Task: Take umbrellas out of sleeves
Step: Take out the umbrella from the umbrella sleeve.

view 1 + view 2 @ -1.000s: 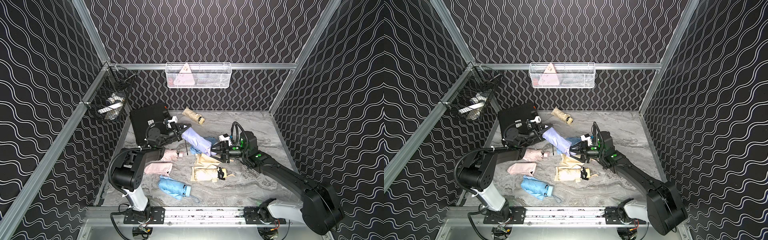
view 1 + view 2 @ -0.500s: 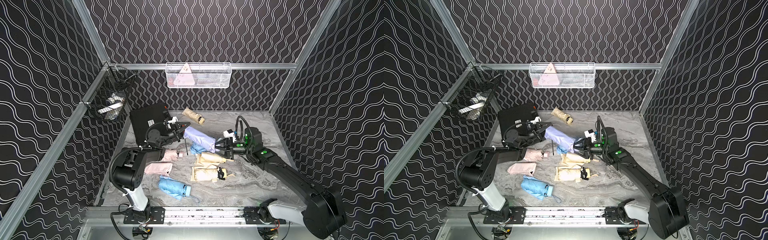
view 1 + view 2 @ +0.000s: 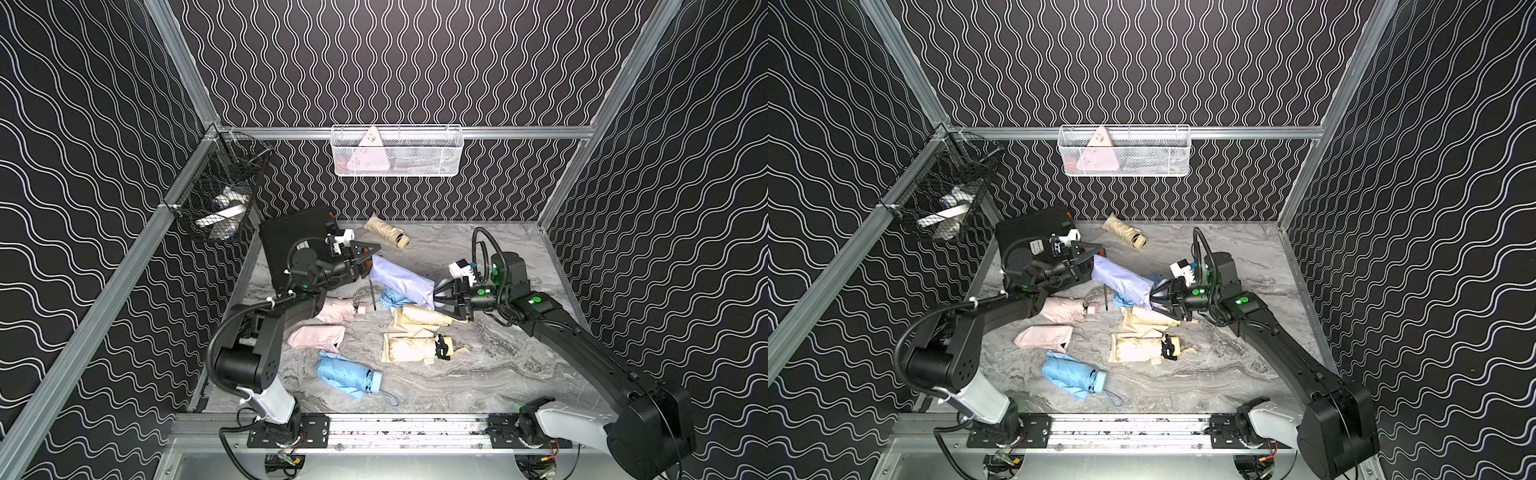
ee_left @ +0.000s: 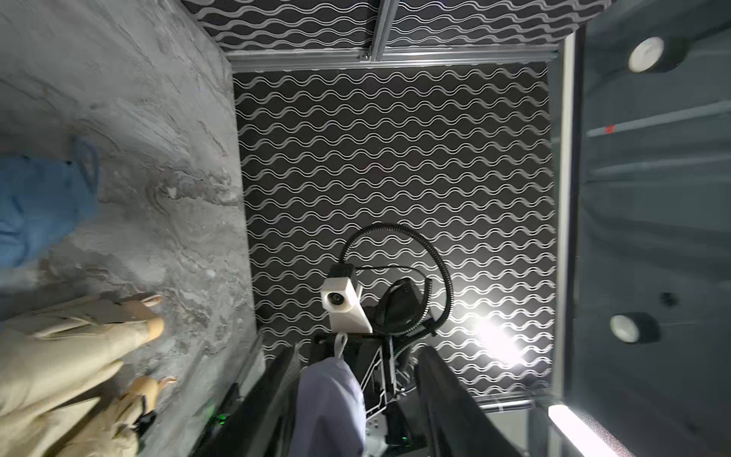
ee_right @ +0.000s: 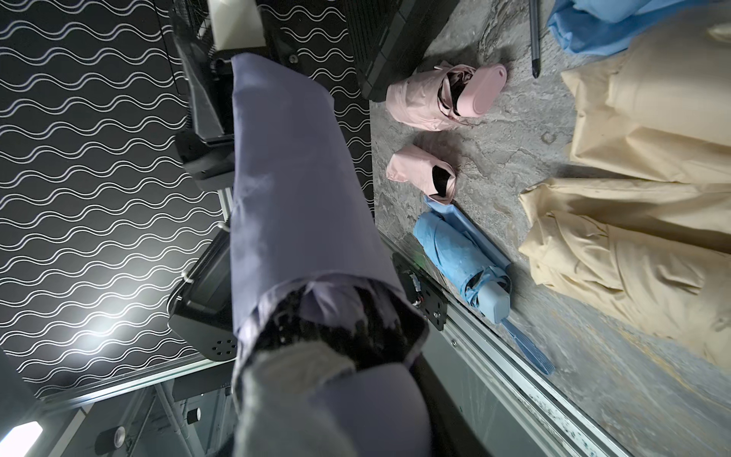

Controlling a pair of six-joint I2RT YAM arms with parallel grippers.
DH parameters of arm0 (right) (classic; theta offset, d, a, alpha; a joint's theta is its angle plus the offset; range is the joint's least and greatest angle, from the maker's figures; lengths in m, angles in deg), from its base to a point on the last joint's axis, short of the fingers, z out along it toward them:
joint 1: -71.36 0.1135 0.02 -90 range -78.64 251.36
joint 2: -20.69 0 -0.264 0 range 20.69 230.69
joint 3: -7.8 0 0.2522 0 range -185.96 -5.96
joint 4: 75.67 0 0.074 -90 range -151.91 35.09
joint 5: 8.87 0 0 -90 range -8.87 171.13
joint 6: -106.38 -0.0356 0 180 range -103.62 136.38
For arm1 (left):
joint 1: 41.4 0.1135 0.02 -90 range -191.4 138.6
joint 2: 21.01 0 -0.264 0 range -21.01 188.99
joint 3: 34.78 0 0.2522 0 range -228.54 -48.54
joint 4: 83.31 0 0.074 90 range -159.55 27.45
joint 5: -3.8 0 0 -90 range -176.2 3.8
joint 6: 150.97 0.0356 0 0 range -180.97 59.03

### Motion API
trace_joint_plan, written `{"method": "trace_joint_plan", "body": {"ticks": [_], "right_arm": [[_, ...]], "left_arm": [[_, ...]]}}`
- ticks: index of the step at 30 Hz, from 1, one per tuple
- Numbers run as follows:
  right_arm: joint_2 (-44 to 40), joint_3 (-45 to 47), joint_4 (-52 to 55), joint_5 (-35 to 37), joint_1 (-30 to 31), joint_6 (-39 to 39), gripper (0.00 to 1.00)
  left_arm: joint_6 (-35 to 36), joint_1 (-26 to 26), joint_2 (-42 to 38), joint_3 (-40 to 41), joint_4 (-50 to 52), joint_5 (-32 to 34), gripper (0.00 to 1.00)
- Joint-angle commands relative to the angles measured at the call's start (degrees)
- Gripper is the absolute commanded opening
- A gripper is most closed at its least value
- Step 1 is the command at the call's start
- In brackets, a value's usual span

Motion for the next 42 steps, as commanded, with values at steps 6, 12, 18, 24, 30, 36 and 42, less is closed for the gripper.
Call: {"method": "trace_joint_plan", "body": {"ticks": [6, 12, 18, 24, 30, 36, 42], "right_arm": [[1.6, -3.4, 6.3, 0.3, -0.1, 7.2, 0.25], [2.7, -5.1, 7.5, 0.4, 0.0, 8.0, 0.25], [2.7, -4.6, 7.2, 1.1, 0.1, 7.8, 0.24], [3.3, -5.3, 10.9, 2.4, 0.1, 10.4, 0.23], [3.3, -4.8, 11.2, 2.2, -0.1, 11.0, 0.21], [0.1, -1.0, 10.8, 2.6, -2.8, 10.9, 0.18], [-3.0, 1.8, 9.8, 0.9, -7.2, 10.2, 0.17]], "left_arm": [[40.4, -0.8, -2.2, -9.8, 51.7, -0.8, 0.49], [49.0, -1.0, -1.8, -13.4, 63.7, 1.4, 0.43], [46.4, -1.0, -2.3, -12.3, 60.5, 0.9, 0.39], [45.0, -1.0, -2.4, -11.9, 58.9, 0.3, 0.00], [48.6, -1.0, -2.9, -12.9, 64.3, 3.2, 0.00], [49.9, 2.5, -4.3, -13.2, 70.0, 14.5, 0.00], [48.4, 5.5, -4.4, -12.4, 68.4, 17.7, 0.00]]}}
